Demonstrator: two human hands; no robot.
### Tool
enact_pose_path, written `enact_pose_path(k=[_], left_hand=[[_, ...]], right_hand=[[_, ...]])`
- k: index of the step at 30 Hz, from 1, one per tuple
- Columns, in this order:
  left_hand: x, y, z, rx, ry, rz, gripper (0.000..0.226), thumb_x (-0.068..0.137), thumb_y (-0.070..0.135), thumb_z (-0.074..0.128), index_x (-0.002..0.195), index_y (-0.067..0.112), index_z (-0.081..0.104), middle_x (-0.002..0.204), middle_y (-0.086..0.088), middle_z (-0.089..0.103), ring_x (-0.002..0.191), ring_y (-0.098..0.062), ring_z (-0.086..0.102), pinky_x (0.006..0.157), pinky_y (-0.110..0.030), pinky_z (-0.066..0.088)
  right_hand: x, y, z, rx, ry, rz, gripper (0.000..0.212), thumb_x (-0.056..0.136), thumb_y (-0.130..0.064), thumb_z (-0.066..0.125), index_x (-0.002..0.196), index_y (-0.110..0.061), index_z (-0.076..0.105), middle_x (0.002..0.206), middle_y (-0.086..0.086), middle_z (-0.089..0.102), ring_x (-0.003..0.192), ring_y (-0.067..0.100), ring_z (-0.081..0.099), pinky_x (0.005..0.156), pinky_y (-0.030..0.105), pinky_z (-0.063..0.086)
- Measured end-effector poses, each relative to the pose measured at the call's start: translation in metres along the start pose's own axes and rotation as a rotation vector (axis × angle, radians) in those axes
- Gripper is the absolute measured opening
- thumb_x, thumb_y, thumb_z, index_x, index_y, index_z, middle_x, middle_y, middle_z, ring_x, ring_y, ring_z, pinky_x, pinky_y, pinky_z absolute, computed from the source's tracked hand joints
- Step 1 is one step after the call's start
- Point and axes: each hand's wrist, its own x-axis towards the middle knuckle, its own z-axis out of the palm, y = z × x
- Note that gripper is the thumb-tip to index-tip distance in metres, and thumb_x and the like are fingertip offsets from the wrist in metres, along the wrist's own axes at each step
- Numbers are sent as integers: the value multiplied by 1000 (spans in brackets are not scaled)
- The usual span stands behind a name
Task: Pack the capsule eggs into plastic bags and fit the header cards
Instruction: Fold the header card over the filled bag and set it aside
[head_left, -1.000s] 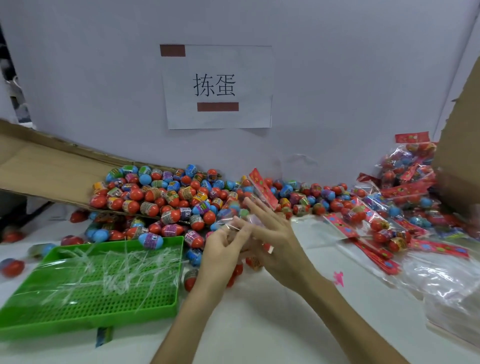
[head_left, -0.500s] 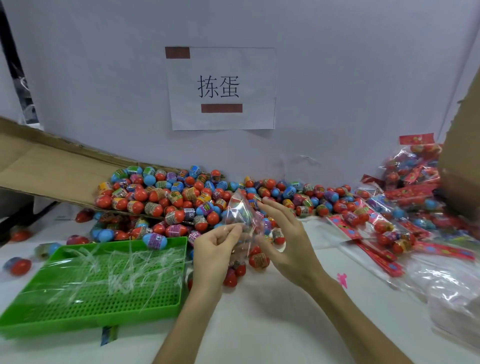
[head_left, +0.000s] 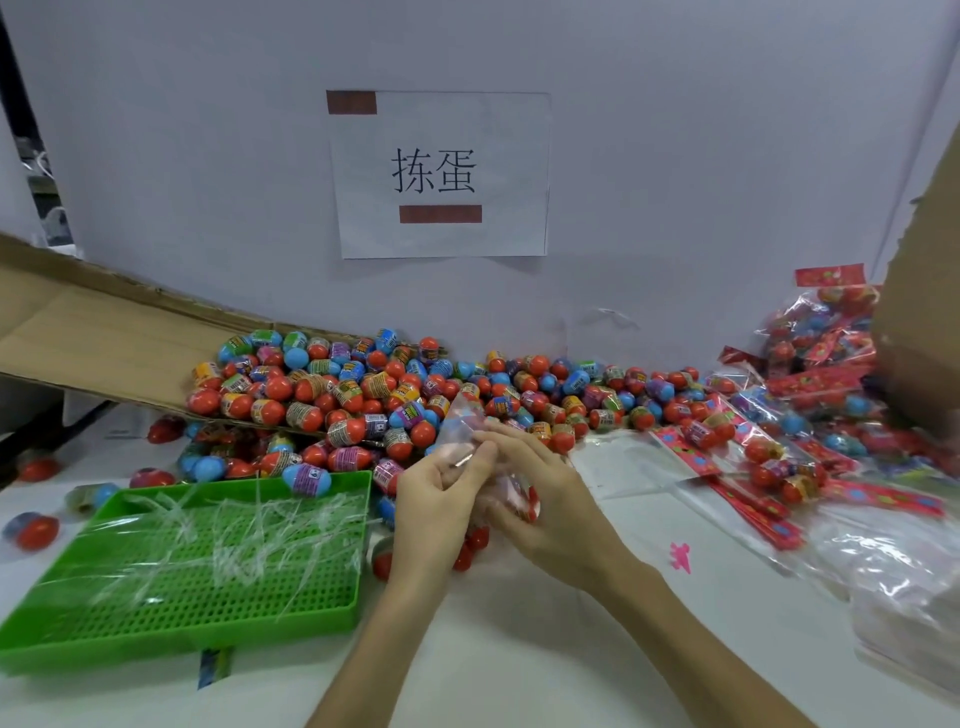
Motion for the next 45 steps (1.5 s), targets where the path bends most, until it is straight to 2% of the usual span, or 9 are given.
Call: enact_pose_path(k=[5, 9, 15, 18, 21, 26, 32, 38, 45], left_hand=[[-2, 7, 3, -134, -201, -96, 49, 98, 56, 58, 113, 13, 77, 106, -11, 79, 102, -26, 76, 87, -35, 61], [-3, 8, 3, -146, -300, -119, 55, 95, 62, 38, 120, 28, 73, 123, 1, 76, 116, -18, 71, 93, -33, 56], [0, 6, 3, -67, -284, -86, 43, 95, 53, 55, 132, 32, 64, 123, 9, 75, 111, -14, 73, 89, -30, 61], [1, 5, 3, -74, -206, -140, 41, 88, 49, 67, 109, 15, 77, 108, -5, 79, 98, -23, 77, 78, -28, 62], [0, 3, 6, -57, -203, -261, 50, 77, 54, 73, 103, 11, 75, 97, -4, 80, 89, -27, 78, 72, -30, 63], [1, 0, 3, -111, -383, -253, 73, 77, 61, 79, 138, 23, 63, 130, 0, 72, 122, -23, 68, 104, -46, 55], [2, 5, 0, -229, -135, -31, 24, 95, 23, 66, 115, 17, 79, 123, -6, 76, 116, -23, 71, 89, -32, 61], [6, 9, -6, -363, 108, -50, 19, 99, 13, 63, 95, 10, 81, 103, -16, 79, 99, -27, 77, 91, -39, 62], [6, 12, -7, -419, 212, -49, 25, 99, 12, 65, 83, 16, 84, 99, -14, 80, 97, -28, 78, 87, -36, 64]], right_hand=[[1, 4, -7, -31, 116, 80, 43, 104, -42, 45, 144, -31, 57, 149, -12, 52, 139, 4, 42, 113, 31, 40], [4, 3, -9, -70, 287, 95, 38, 105, -38, 44, 135, -28, 66, 114, -6, 54, 108, 12, 52, 87, 24, 48], [7, 4, -16, 339, 402, 266, 26, 99, -11, 64, 115, -28, 74, 104, -14, 76, 102, 8, 70, 87, 23, 57], [10, 8, -26, 578, 442, 405, 19, 99, -7, 63, 109, -17, 75, 103, 0, 78, 100, 21, 74, 89, 37, 60], [12, 8, -35, 913, 398, 495, 15, 99, -8, 60, 111, -11, 68, 107, 9, 78, 101, 30, 75, 86, 36, 60], [12, 7, -35, 1163, 134, 497, 23, 93, -16, 64, 114, -8, 61, 119, 18, 72, 110, 34, 71, 87, 36, 60], [6, 2, -20, 892, -43, 469, 12, 96, -14, 68, 102, -4, 70, 101, 17, 75, 96, 33, 72, 81, 36, 60], [5, 7, -17, 362, 145, 428, 17, 90, -21, 76, 98, -34, 69, 97, -11, 70, 73, 2, 60, 62, 19, 51], [-4, 15, -3, -227, -145, 490, 76, 83, -69, 66, 147, -40, 39, 135, -18, 44, 116, 9, 54, 96, 32, 50]])
